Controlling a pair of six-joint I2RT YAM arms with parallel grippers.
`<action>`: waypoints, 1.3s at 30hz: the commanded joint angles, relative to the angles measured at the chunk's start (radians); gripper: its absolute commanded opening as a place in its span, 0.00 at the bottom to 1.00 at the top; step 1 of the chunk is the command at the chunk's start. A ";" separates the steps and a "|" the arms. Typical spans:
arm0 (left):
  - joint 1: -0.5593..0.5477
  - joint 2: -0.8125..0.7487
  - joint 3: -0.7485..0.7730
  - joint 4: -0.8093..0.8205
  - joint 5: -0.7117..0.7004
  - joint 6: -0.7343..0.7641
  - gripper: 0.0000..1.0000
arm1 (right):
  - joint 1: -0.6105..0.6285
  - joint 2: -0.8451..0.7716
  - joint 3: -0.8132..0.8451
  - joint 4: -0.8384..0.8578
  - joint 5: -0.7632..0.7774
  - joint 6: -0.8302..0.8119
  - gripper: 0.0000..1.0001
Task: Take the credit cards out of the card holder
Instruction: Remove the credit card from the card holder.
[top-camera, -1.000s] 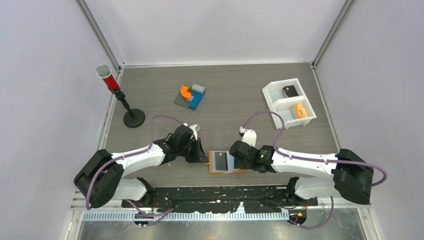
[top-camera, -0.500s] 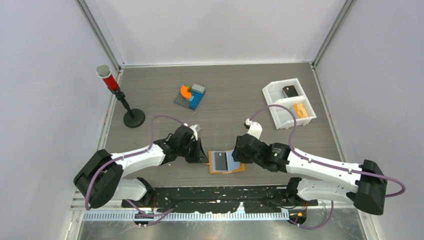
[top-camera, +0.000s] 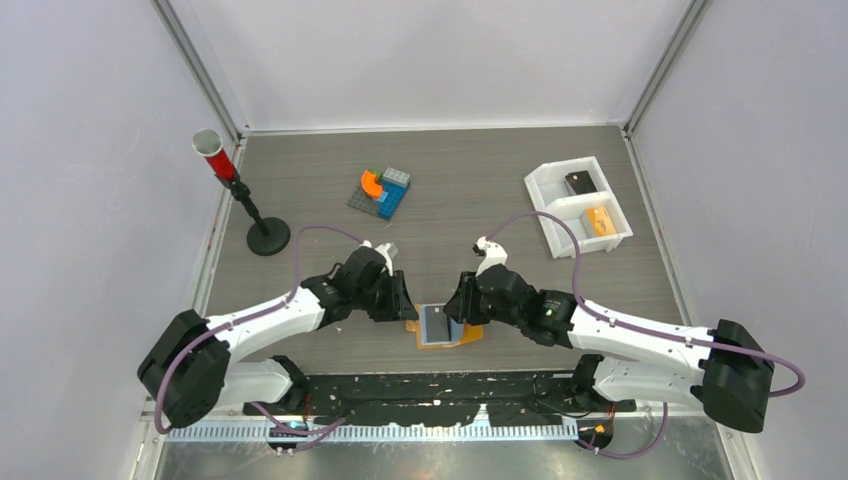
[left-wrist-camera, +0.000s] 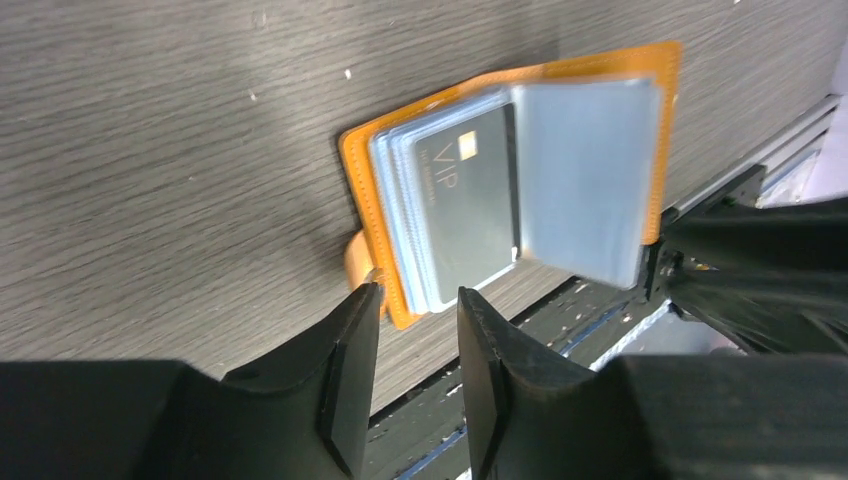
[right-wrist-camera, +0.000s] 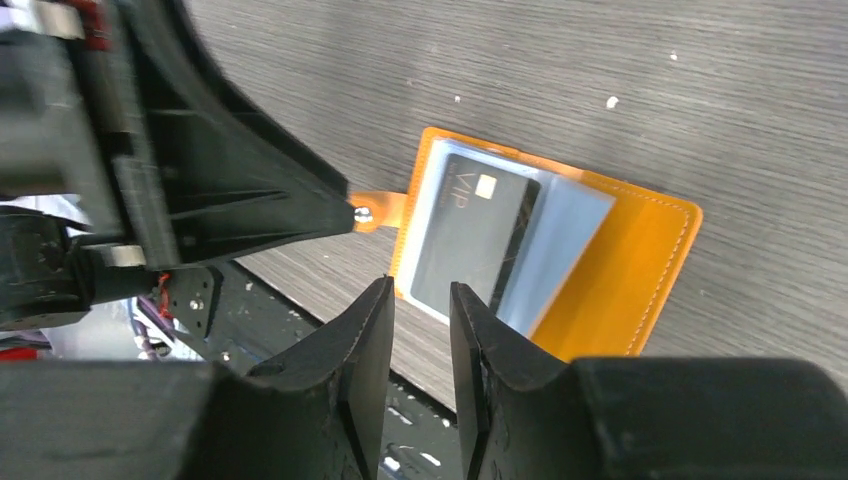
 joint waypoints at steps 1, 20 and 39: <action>-0.007 -0.040 0.066 -0.028 -0.024 0.011 0.37 | -0.061 0.010 -0.076 0.182 -0.132 -0.052 0.33; -0.026 0.169 0.080 0.108 0.034 0.039 0.16 | -0.192 0.148 -0.217 0.390 -0.331 -0.045 0.26; -0.026 0.225 0.045 0.127 0.007 0.048 0.12 | -0.210 0.257 -0.246 0.492 -0.350 -0.019 0.29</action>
